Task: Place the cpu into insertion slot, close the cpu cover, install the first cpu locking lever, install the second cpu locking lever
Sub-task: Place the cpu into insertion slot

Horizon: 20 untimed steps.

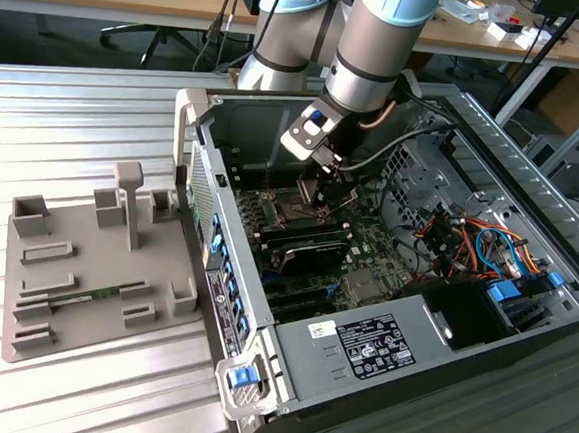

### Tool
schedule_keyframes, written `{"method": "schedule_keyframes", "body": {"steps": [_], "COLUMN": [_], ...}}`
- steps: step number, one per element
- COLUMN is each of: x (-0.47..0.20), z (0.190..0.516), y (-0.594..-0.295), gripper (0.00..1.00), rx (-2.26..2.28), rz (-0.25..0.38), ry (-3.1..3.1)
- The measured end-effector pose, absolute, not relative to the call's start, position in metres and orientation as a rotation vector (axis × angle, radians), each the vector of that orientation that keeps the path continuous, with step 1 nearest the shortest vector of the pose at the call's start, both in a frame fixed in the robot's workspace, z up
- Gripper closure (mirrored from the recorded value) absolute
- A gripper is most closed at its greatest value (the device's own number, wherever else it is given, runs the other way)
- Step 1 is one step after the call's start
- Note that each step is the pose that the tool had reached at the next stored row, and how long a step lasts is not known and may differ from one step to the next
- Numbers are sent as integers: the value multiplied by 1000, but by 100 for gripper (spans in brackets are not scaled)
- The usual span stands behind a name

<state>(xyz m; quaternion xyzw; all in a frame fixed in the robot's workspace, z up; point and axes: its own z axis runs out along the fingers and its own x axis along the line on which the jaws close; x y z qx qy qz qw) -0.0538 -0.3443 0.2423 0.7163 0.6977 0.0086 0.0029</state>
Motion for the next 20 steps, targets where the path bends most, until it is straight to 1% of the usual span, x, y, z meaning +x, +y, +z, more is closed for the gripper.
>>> {"method": "schedule_keyframes", "body": {"steps": [20], "x": [-54], "z": [238], "y": [-344], "gripper": [46], "rx": [2246], "rz": [27], "ry": [2188]}}
